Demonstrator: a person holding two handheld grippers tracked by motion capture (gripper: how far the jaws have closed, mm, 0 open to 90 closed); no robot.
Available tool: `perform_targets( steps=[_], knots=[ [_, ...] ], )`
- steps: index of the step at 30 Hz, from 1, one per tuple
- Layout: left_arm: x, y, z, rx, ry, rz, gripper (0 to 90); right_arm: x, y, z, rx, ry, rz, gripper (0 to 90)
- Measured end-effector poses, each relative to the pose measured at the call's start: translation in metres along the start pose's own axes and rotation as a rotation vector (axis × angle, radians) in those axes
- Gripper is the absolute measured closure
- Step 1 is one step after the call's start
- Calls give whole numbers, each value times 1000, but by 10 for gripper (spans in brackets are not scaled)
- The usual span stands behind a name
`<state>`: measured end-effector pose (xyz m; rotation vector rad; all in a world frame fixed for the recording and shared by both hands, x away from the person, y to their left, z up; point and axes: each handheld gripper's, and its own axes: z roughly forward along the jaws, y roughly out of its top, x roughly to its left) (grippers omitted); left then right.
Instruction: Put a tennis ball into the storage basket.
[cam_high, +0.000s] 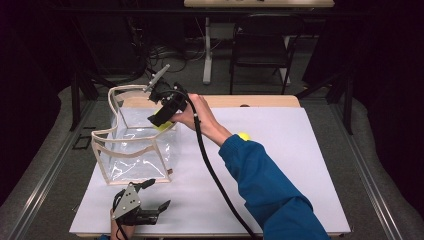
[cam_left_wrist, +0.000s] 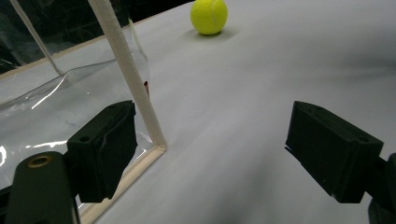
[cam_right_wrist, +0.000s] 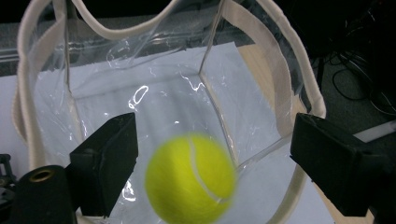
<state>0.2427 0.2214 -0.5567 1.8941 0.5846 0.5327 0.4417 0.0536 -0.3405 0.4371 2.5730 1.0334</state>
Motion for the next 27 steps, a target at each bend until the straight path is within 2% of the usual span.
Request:
perform_targets(
  steps=[12, 27],
  knots=[
    [0, 0, 0, 2, 0, 3, 159, -11, -9, -30, -69, 23, 46, 61],
    [-1, 0, 1, 4, 4, 8, 159, -21, -41, -62, -85, 16, 72, 39]
  ],
)
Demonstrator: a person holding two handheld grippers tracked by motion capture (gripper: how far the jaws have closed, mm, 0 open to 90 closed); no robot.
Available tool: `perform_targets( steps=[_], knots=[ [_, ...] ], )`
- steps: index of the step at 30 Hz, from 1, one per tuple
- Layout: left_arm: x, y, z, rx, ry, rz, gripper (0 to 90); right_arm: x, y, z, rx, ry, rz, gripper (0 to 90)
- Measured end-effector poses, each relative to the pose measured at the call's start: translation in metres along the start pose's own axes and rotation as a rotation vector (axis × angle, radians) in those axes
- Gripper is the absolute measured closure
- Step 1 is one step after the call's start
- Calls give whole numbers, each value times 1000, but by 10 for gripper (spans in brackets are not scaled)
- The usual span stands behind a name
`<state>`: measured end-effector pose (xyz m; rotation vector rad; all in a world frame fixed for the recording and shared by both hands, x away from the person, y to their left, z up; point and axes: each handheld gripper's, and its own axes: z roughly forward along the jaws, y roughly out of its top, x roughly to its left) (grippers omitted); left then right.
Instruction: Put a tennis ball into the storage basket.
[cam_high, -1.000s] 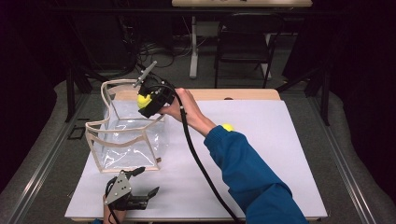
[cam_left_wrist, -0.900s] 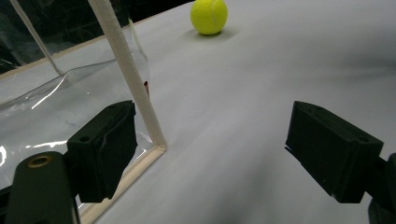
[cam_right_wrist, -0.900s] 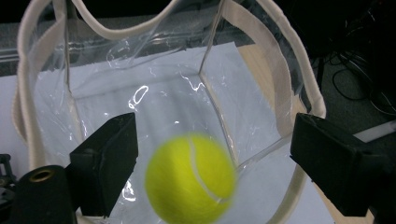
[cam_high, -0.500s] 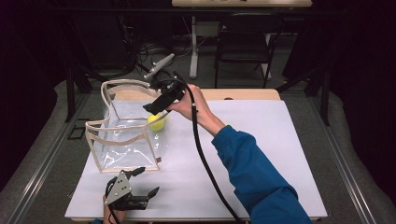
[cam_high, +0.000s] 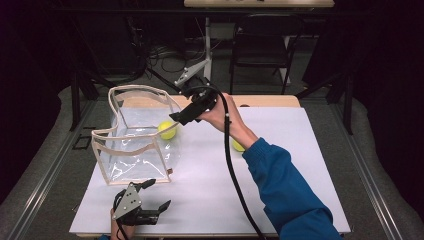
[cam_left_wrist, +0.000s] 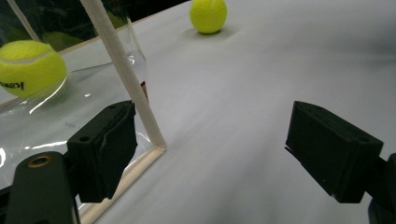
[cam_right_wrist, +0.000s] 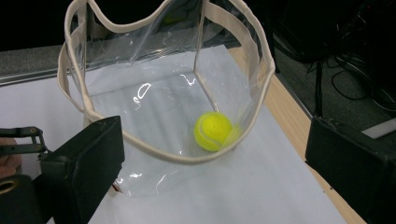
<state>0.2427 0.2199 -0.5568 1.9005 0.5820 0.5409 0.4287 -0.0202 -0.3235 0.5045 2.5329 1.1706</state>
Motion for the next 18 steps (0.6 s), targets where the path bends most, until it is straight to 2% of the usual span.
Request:
perform_targets(
  steps=[18],
  knots=[
    [1, 0, 0, 2, -6, -1, 159, -11, -51, -23, 21, -31, 51, 39]
  ],
)
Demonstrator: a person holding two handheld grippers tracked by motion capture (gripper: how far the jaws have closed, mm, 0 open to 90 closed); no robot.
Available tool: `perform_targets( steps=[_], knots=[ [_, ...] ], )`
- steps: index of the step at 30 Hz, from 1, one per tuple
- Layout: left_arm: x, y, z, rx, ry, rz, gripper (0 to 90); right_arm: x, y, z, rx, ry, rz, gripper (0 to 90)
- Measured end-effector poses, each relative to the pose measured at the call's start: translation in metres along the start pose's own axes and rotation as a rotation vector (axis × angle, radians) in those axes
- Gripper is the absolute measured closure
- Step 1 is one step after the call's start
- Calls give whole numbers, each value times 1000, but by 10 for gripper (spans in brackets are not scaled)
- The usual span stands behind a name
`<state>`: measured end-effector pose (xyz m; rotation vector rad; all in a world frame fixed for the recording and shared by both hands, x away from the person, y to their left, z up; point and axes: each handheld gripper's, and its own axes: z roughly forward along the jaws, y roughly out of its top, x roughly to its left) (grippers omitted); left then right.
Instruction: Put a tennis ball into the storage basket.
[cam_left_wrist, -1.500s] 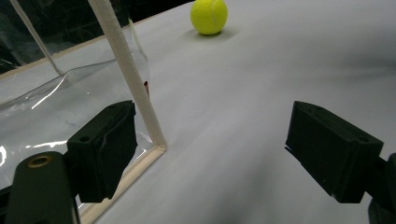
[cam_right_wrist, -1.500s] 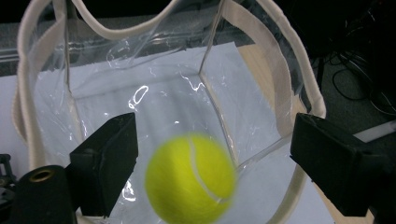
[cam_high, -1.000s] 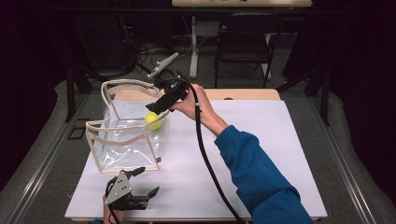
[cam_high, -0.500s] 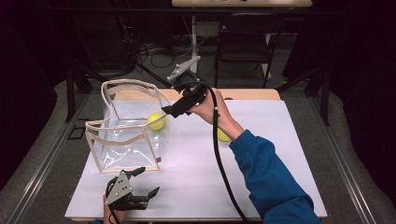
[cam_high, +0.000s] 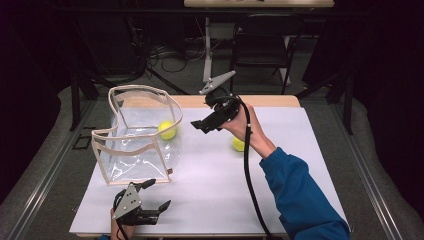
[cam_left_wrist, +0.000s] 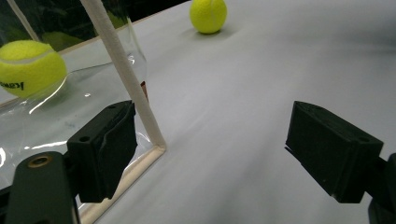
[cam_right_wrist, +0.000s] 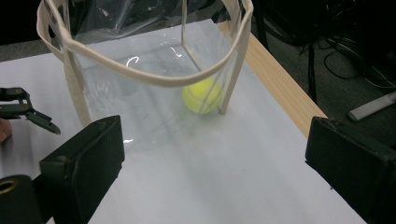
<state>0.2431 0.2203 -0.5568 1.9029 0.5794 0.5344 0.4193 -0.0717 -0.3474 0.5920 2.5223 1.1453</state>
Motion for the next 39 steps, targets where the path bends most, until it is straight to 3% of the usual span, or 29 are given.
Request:
perform_targets(
  steps=[14, 39],
  knots=[
    [0, 0, 0, 1, 0, 0, 159, -5, -34, -12, 25, -23, 19, 39],
    [0, 0, 0, 4, 3, 6, 159, -8, -88, -13, 63, -22, 71, 40]
  ],
)
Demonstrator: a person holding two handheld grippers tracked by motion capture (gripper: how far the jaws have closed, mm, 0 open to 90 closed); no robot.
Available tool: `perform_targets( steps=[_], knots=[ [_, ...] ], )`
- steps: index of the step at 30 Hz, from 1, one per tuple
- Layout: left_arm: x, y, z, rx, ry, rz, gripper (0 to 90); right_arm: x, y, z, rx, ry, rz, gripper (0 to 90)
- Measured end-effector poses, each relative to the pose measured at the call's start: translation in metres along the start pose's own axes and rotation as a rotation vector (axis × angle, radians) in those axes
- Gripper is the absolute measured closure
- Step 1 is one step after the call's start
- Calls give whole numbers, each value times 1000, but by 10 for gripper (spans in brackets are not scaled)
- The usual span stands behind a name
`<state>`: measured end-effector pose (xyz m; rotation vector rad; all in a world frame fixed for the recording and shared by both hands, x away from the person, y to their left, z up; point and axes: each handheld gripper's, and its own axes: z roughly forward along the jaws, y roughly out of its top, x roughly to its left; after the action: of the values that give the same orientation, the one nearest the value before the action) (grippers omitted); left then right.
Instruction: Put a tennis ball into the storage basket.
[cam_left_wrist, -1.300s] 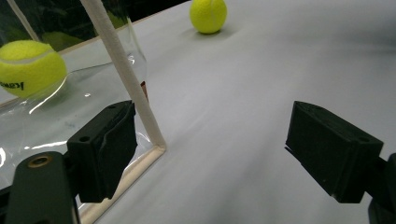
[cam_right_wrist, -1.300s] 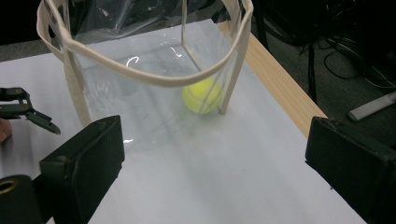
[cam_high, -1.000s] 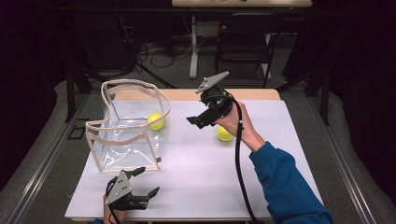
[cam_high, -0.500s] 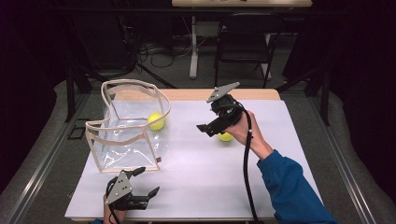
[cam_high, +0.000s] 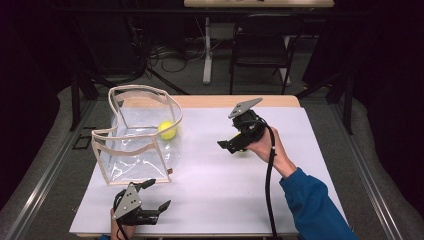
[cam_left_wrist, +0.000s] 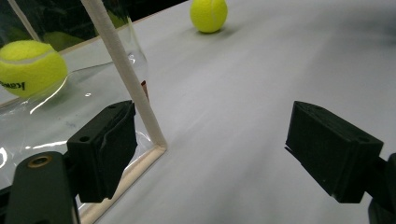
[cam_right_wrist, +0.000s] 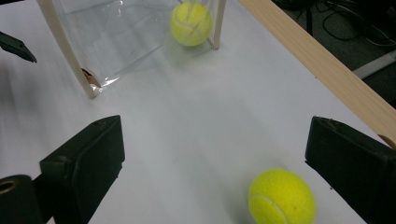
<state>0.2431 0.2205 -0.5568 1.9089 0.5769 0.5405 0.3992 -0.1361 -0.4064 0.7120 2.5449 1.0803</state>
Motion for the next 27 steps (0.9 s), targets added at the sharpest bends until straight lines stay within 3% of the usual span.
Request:
perform_targets(
  steps=[18, 27],
  knots=[
    [-1, 0, 0, -2, 5, 0, 159, -13, -48, -5, -3, -6, 87, 39],
    [0, -2, -1, 4, 5, -3, 159, -14, -78, 5, 9, 12, 135, 36]
  ],
)
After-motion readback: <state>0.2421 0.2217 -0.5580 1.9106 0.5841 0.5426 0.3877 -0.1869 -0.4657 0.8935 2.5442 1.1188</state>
